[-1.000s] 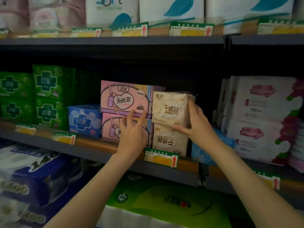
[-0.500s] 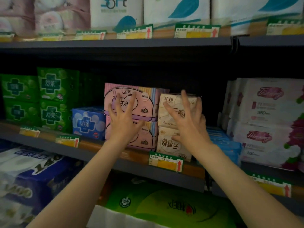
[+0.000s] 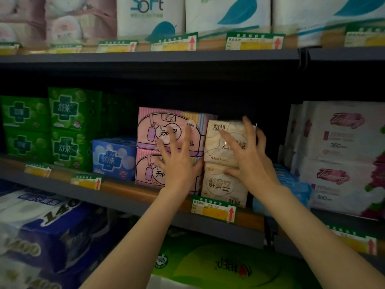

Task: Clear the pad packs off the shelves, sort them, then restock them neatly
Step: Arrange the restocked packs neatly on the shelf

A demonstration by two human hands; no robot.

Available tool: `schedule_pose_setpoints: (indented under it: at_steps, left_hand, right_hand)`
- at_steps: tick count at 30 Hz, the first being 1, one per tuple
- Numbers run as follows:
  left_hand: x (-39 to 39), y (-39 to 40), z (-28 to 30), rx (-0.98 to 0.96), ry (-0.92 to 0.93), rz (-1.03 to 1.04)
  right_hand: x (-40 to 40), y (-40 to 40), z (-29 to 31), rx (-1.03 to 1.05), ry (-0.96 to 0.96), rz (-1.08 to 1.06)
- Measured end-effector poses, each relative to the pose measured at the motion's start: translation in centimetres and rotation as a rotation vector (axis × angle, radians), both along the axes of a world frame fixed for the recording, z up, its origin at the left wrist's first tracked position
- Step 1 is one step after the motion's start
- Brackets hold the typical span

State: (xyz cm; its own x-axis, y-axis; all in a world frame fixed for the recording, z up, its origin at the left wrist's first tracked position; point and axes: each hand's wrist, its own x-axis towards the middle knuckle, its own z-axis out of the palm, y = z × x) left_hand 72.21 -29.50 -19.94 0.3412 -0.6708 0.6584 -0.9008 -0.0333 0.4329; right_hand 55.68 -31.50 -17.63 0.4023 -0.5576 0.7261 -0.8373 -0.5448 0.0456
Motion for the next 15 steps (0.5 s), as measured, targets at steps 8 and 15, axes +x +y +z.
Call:
schedule_pose_setpoints:
  at_steps: [8,15]
  left_hand:
    - [0.1,1.0,-0.4,-0.001,-0.063,0.015]
    - [-3.6,3.2,-1.2,-0.353,-0.245,-0.185]
  right_hand:
    - [-0.1,-0.1,-0.8,-0.058,0.0,-0.014]
    - [-7.8,1.2,2.7,0.145,-0.107,0.007]
